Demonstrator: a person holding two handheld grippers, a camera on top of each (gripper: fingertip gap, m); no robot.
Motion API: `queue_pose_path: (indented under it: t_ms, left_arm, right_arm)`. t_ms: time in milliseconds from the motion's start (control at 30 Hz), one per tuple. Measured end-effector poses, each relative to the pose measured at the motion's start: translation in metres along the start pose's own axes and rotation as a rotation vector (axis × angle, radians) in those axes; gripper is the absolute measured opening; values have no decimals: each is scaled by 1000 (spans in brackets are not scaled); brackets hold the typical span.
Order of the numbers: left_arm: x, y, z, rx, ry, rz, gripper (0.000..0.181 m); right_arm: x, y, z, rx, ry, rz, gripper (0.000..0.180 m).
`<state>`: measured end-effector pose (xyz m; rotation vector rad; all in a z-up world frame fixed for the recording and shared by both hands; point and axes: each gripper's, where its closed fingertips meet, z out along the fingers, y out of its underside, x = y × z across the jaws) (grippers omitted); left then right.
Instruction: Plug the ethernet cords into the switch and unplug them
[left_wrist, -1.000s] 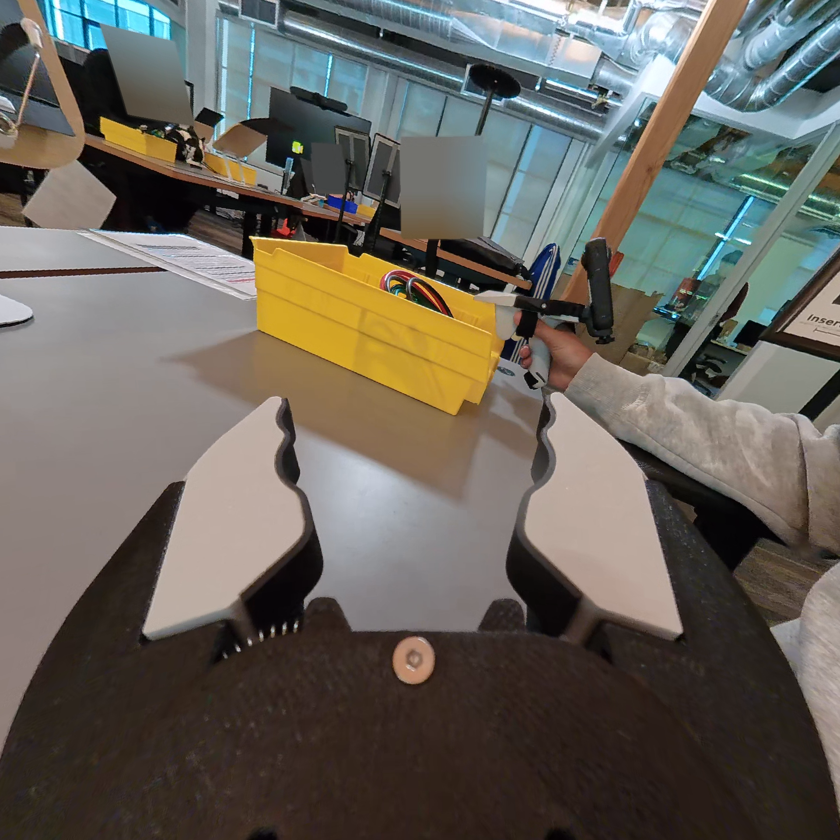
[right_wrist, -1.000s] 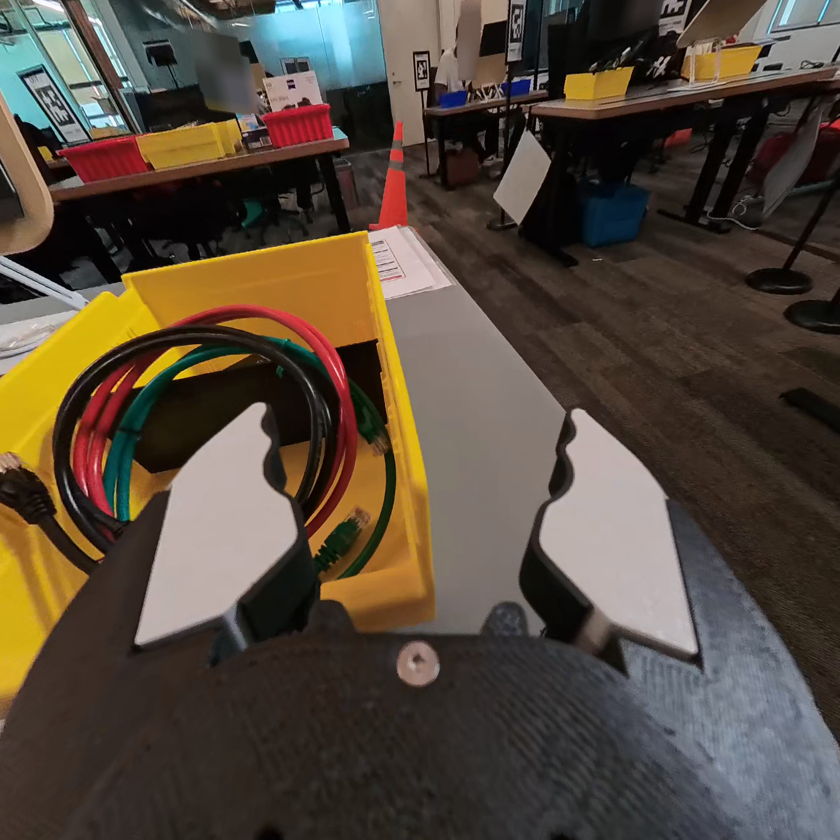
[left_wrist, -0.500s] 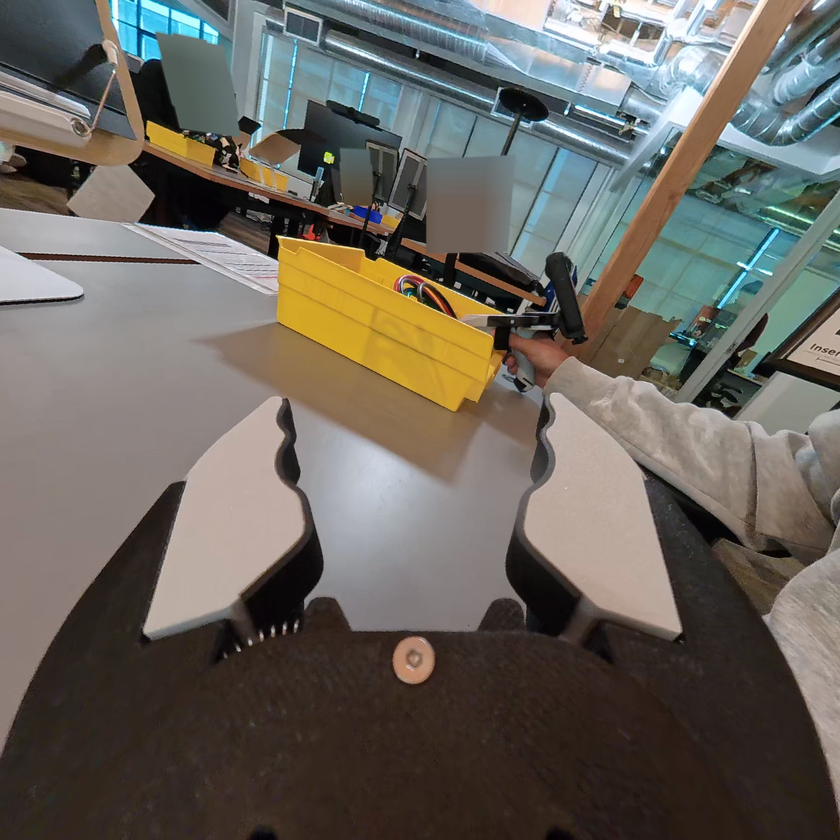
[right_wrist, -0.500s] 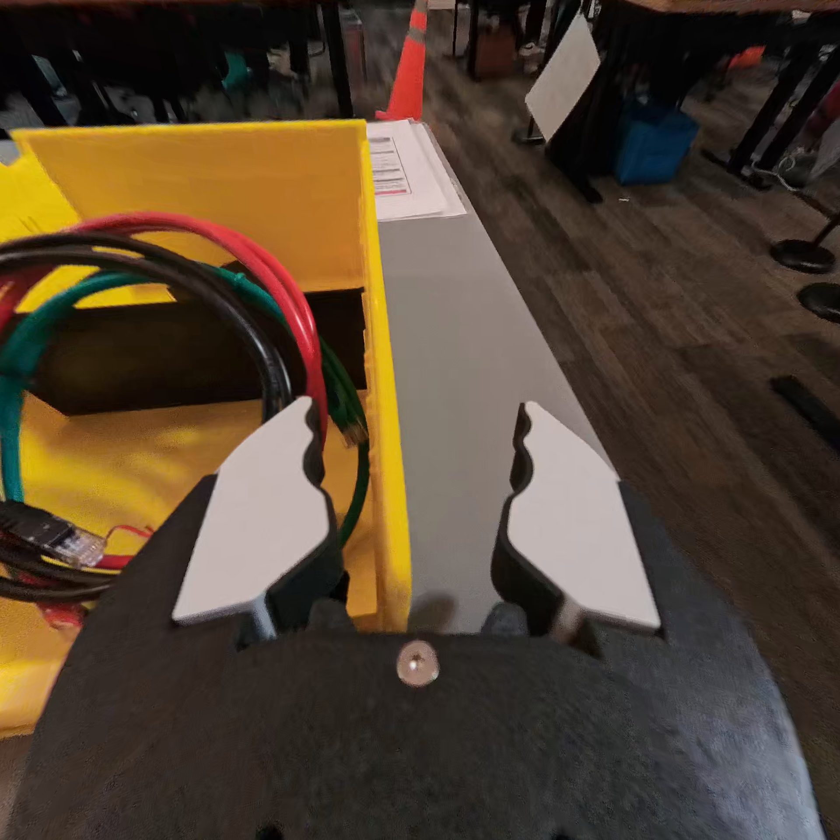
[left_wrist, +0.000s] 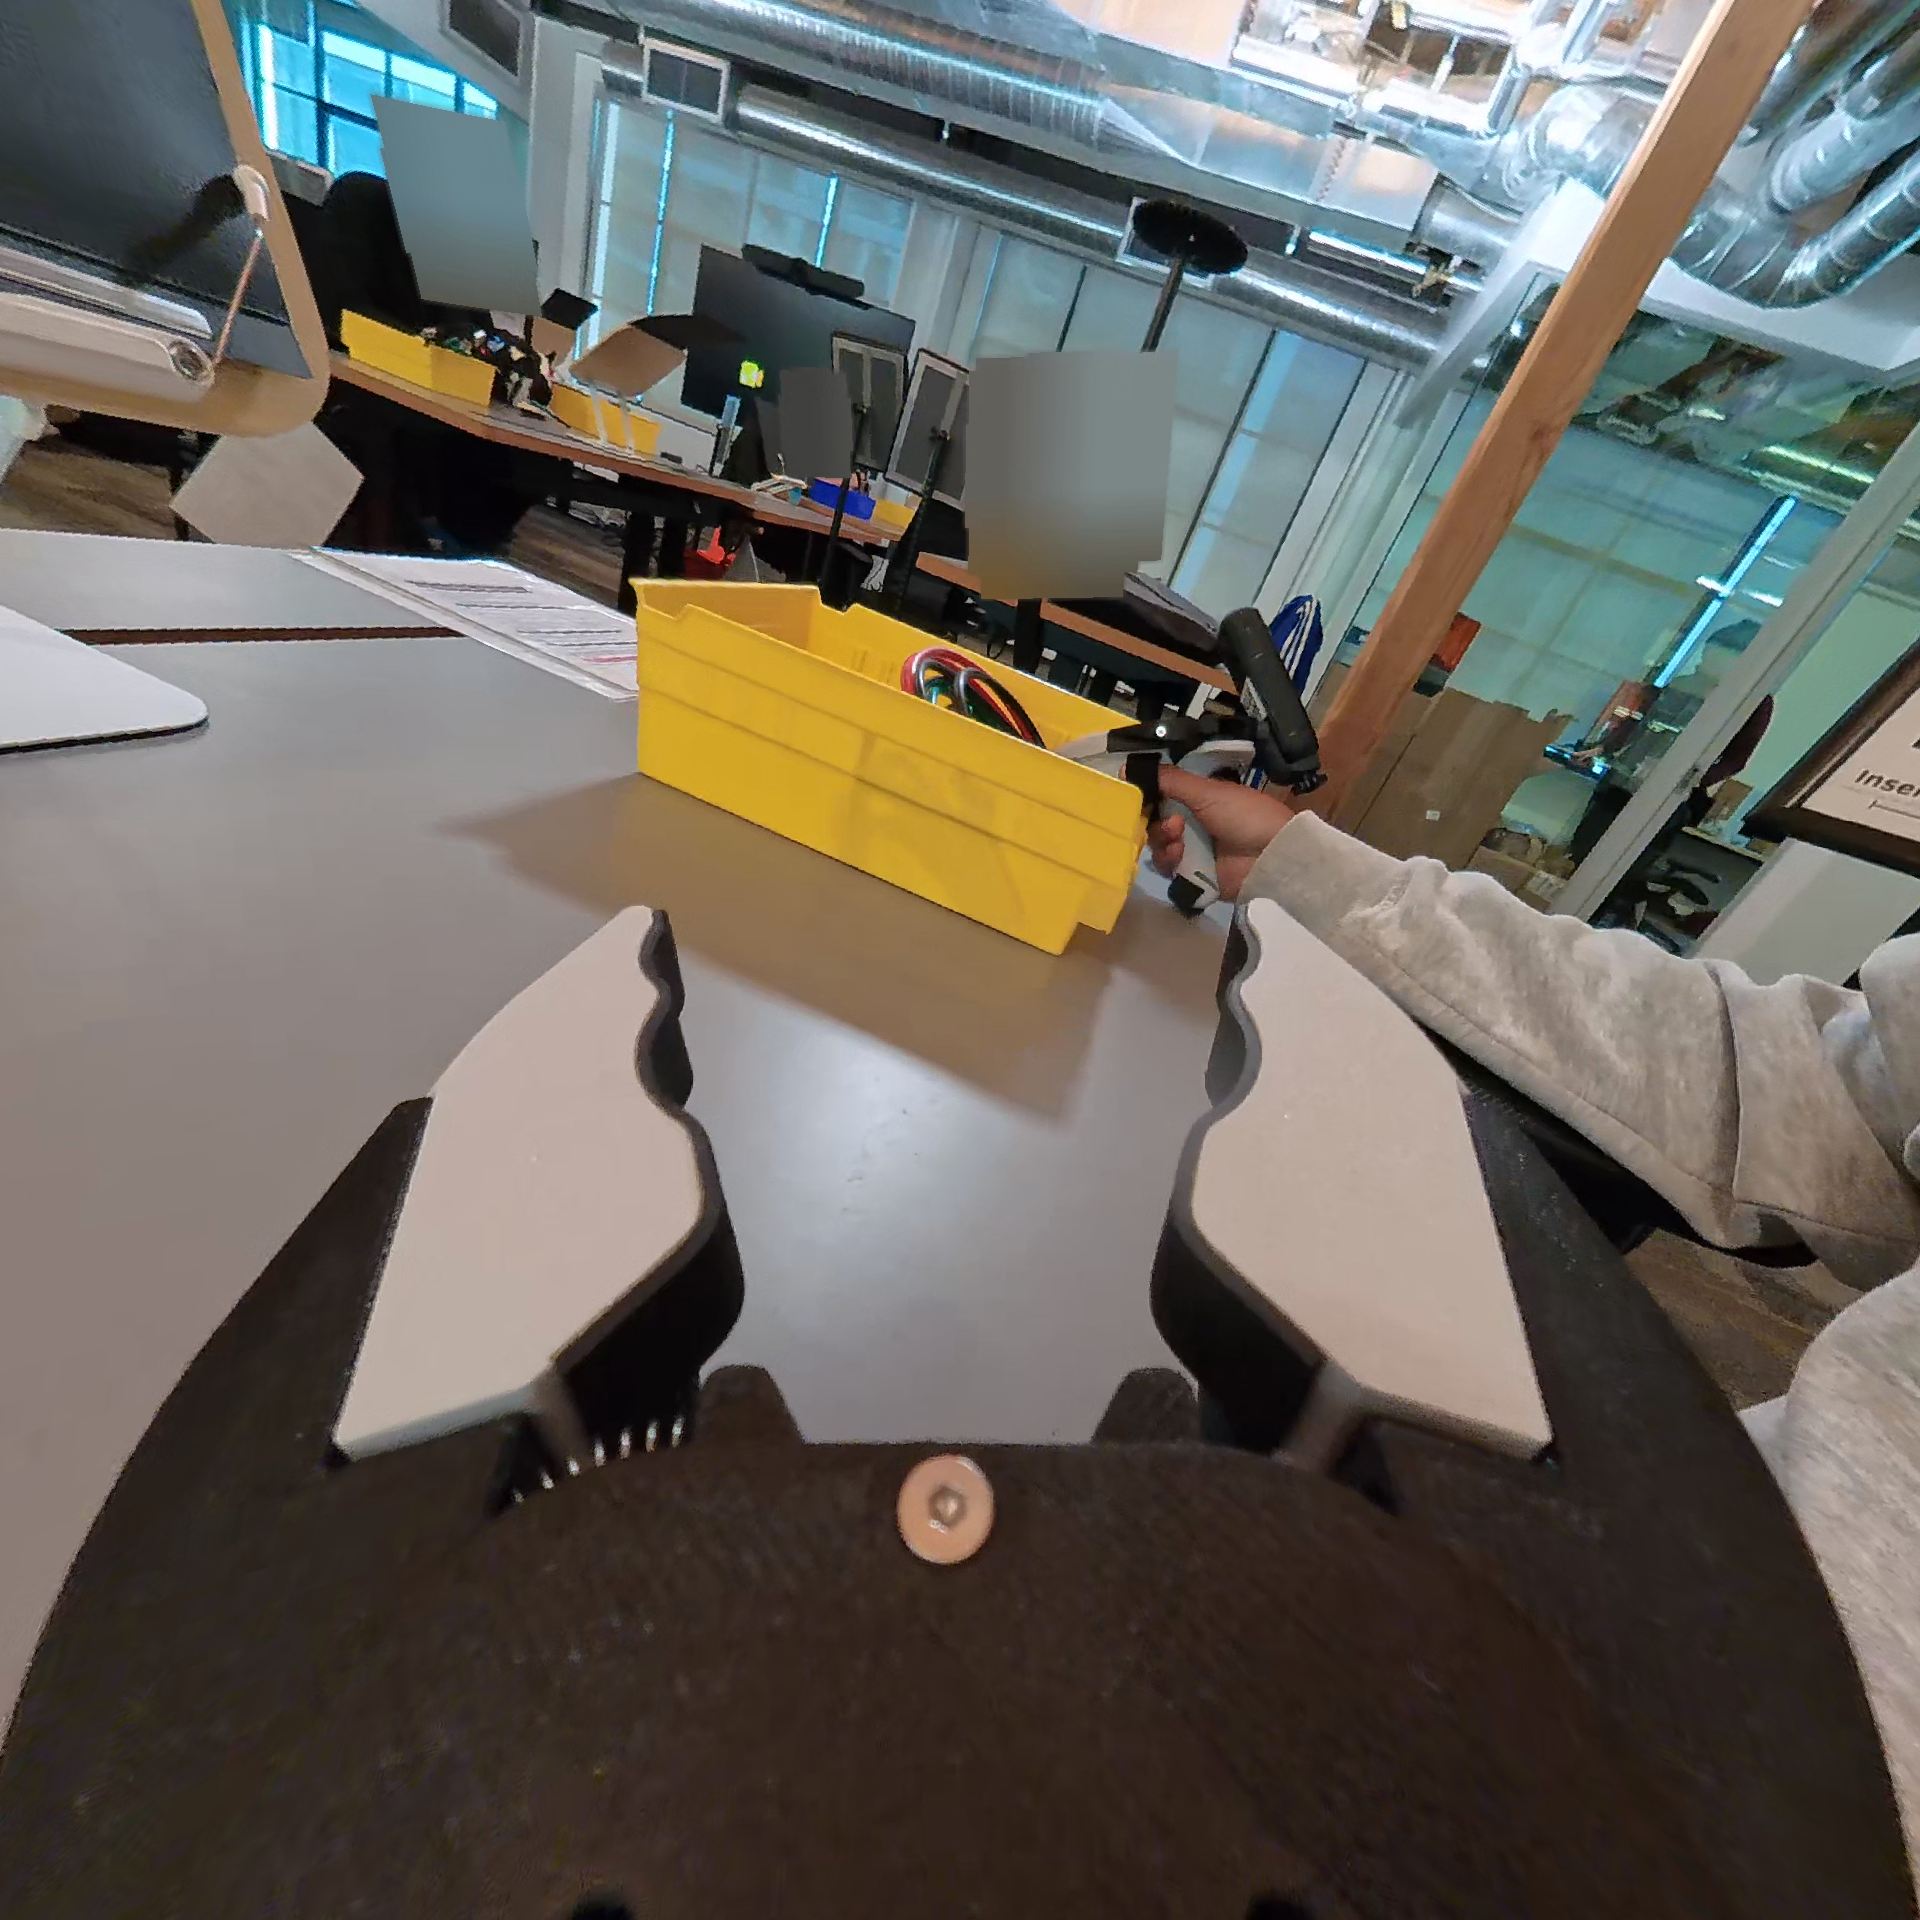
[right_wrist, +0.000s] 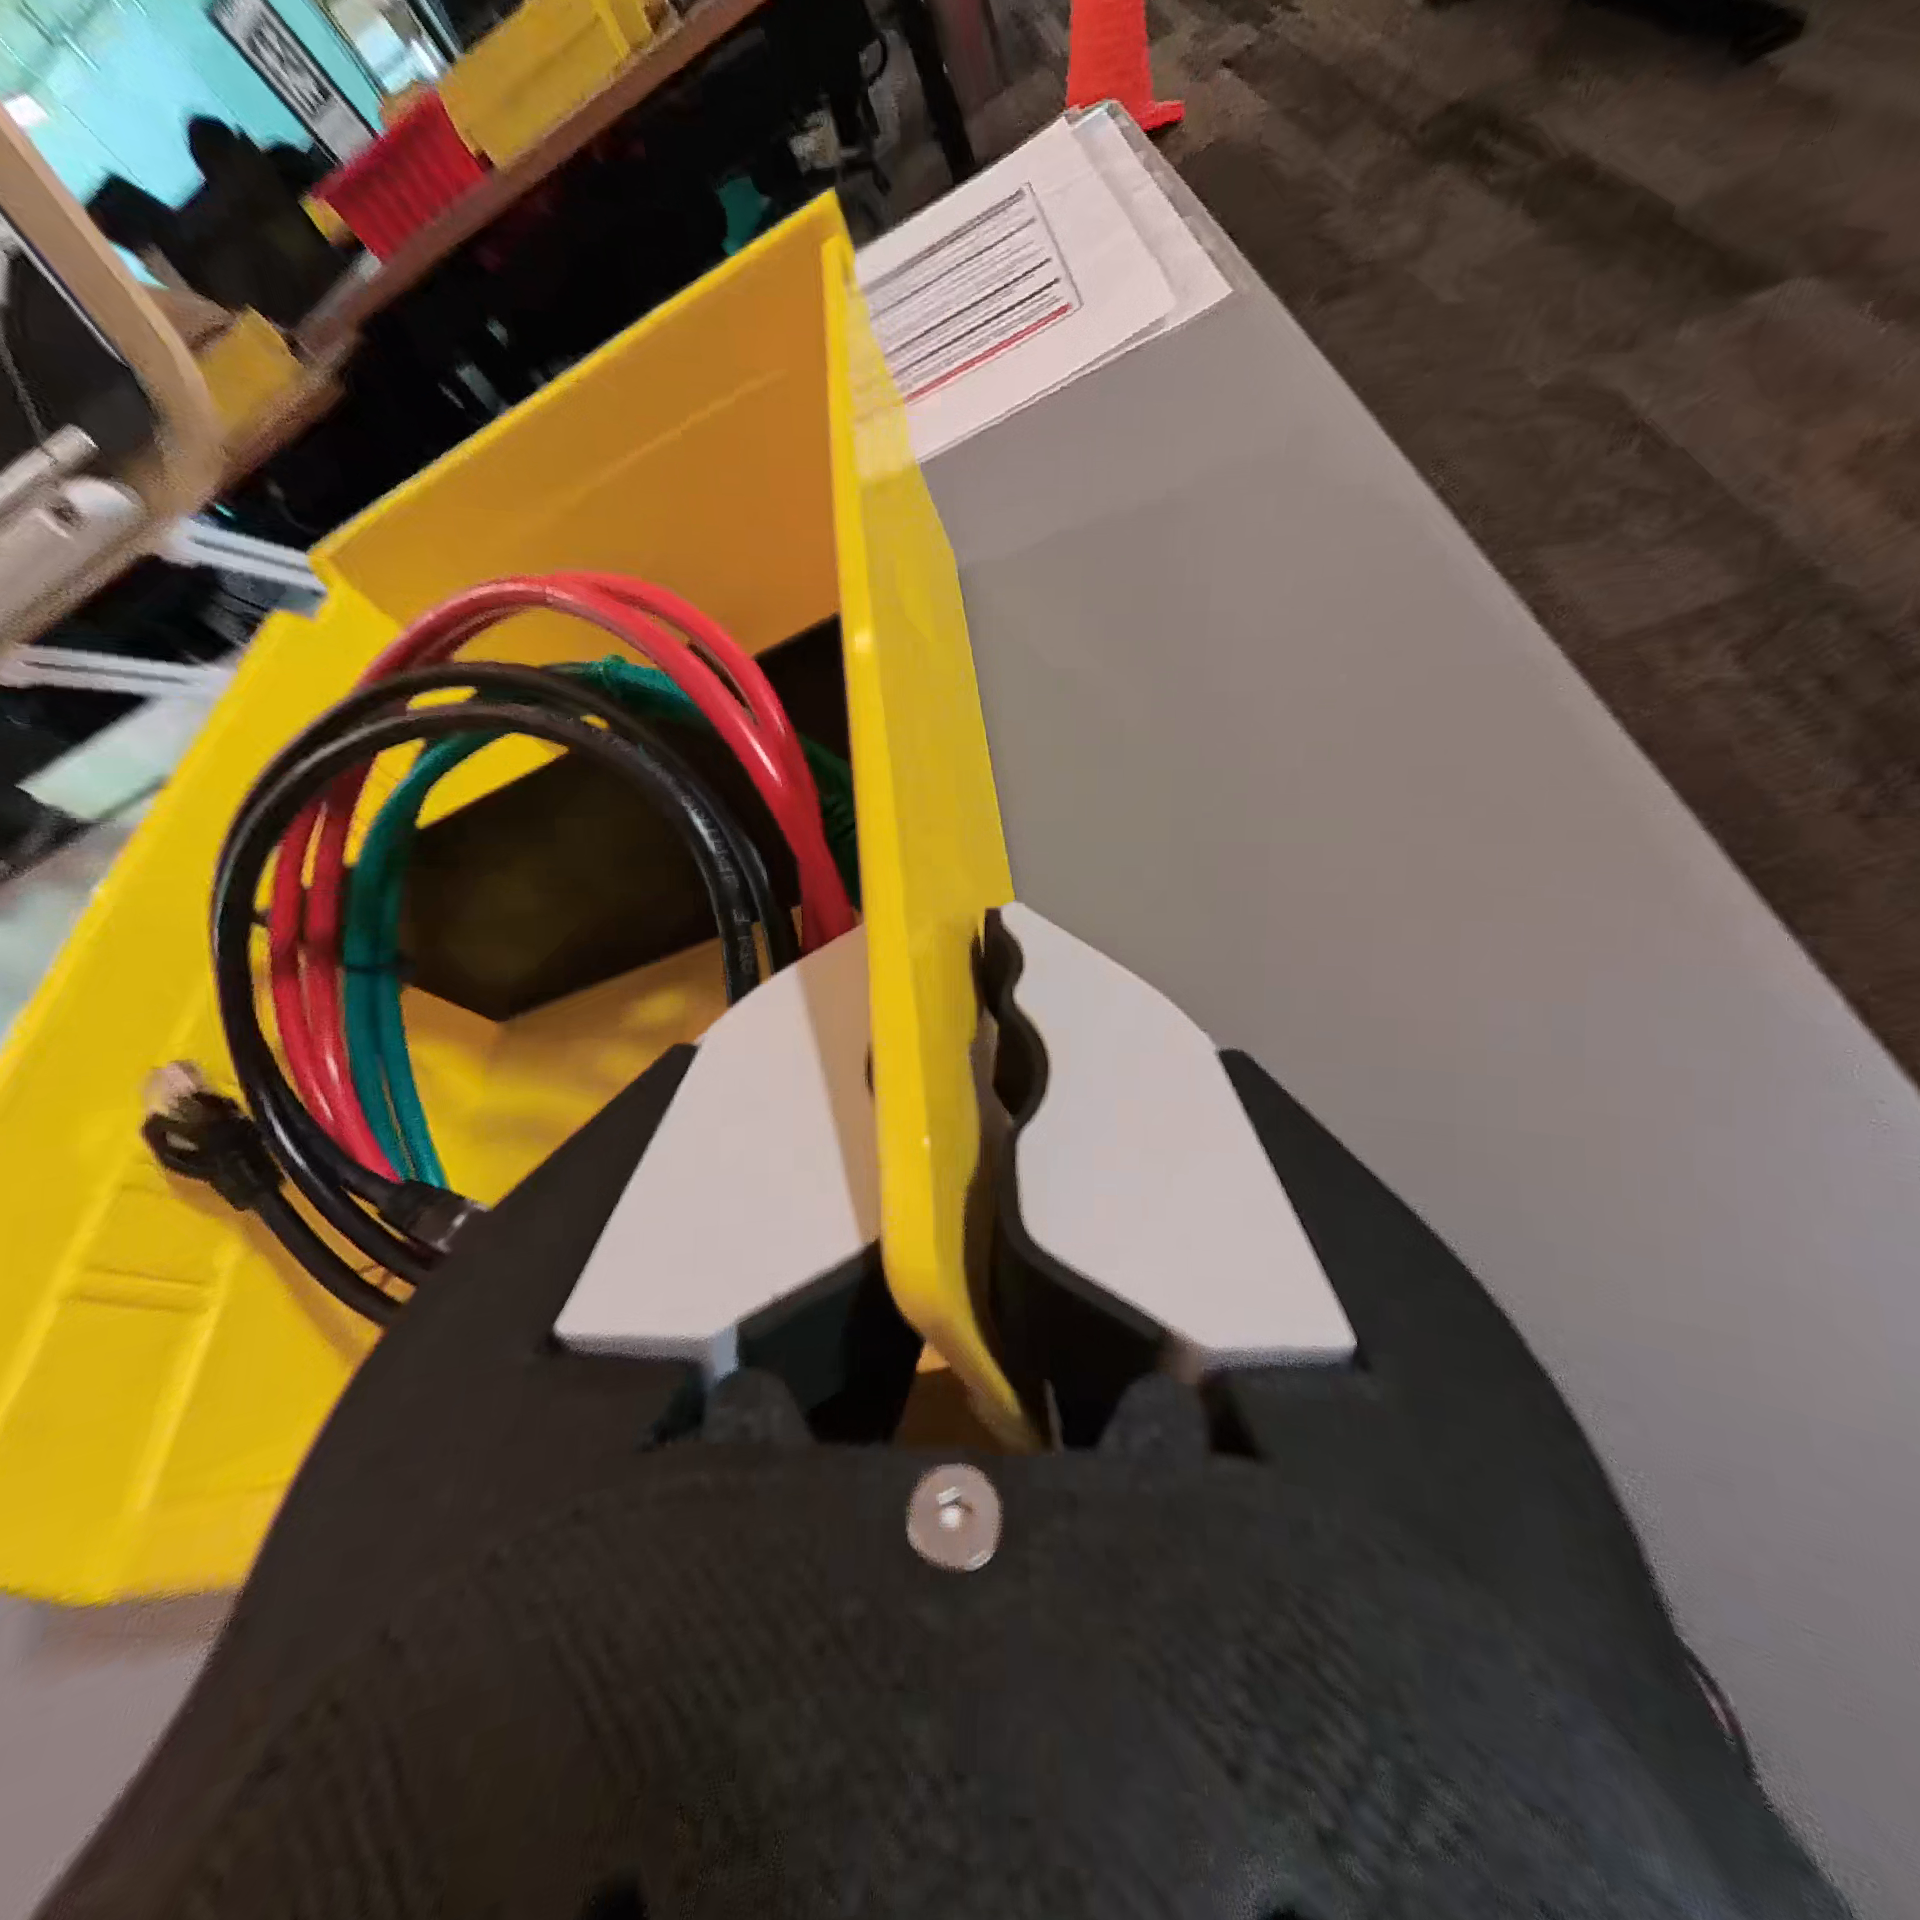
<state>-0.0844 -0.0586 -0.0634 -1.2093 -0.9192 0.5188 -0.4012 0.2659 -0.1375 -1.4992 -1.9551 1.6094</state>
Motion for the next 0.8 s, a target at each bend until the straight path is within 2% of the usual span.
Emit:
queue_pose_path:
  t_ms: [33, 267, 433, 533, 667, 733, 767, 800]
  left_arm:
    - [0, -1, 0, 4, -1, -2, 99]
    - [-7, -7, -5, 13, -21, 8, 100]
    - [-30, -41, -33, 46, -158, 91, 99]
    - [-54, -76, -74, 46, -368, 208, 92]
    - [-73, -122, -145, -81, -732, 570, 71]
    - [-81, -139, -180, -137, -902, 684, 61]
    - [-88, -141, -195, -180, -965, 695, 63]
    - [-100, -139, -208, -244, -1021, 669, 77]
  right_arm:
    - [0, 0, -1, -2, -5, -2, 9]
    - [-12, -12, -10, 62, -24, 23, 9]
    - [-20, -28, -19, 159, -90, 90, 9]
    - [-16, -32, -23, 193, -94, 119, 9]
    - [-4, -29, -24, 200, -48, 162, 9]
    - [2, -27, -24, 197, -22, 177, 9]
    - [4, -26, -24, 194, -11, 179, 9]
    - [5, -26, -24, 192, -2, 178, 9]
